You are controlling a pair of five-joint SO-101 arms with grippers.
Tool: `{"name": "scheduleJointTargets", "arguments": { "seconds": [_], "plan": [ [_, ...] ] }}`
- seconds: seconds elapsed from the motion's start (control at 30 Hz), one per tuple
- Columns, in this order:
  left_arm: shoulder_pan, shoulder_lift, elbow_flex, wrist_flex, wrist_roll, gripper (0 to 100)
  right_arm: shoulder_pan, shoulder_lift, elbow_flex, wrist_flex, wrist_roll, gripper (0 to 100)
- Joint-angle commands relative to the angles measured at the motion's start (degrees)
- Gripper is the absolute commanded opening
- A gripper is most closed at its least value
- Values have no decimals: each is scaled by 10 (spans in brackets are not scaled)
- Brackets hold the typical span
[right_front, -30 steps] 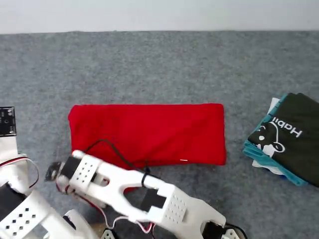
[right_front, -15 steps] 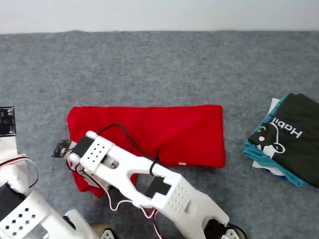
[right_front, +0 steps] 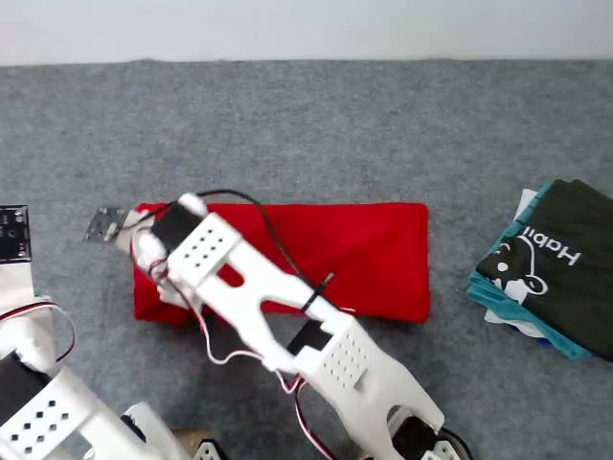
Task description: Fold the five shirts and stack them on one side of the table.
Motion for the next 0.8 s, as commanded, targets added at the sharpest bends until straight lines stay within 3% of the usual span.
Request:
{"name": "scheduleJointTargets", "arguments": {
  "seconds": [0.0,0.23,0.5,0.77],
  "plan": [
    [-2,-7,-13,2,4,17,24,-6,-34,10,28,9],
    [-2,-7,-11,2,4,17,63,-4,-33,-29,28,23],
    [-2,-7,-13,3,4,17,136,80,-41,-71,11,202],
    [-1,-7,-10,3,4,17,124,82,-185,4,-43,202]
  ]
}}
